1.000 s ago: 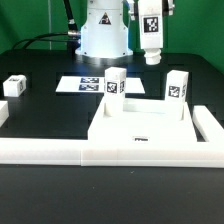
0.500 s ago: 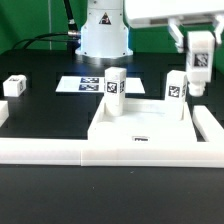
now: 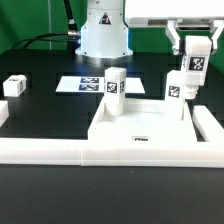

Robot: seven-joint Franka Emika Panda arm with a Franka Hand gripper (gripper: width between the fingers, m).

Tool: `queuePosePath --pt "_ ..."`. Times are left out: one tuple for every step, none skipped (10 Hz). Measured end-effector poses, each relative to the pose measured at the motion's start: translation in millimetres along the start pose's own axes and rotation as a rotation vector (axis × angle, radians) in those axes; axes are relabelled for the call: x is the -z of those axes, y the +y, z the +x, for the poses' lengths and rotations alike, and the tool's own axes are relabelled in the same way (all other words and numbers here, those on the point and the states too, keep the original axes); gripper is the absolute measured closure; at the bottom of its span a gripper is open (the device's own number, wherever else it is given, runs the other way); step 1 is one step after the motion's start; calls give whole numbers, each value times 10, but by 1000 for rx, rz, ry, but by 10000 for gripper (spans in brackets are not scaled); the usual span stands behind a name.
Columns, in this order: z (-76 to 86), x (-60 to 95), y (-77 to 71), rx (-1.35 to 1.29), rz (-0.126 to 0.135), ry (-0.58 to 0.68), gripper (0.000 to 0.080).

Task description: Assemble square table

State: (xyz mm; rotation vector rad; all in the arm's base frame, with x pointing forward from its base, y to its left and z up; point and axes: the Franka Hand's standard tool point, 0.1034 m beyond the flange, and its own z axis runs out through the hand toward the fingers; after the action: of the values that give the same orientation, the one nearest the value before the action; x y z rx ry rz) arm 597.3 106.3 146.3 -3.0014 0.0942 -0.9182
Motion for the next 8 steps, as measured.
queuePosePath --pt "4 -14 17 5 -3 8 509" --pt "26 -95 95 16 -16 47 509" --pt "36 -214 146 19 -25 70 509" --pt "52 -303 167 19 -27 84 509" --pt "58 -358 182 21 -25 82 509" --pt "38 -386 188 20 -24 76 509" --pt "8 -402 182 21 -23 71 509" --pt "-40 -430 192 24 -27 62 509"
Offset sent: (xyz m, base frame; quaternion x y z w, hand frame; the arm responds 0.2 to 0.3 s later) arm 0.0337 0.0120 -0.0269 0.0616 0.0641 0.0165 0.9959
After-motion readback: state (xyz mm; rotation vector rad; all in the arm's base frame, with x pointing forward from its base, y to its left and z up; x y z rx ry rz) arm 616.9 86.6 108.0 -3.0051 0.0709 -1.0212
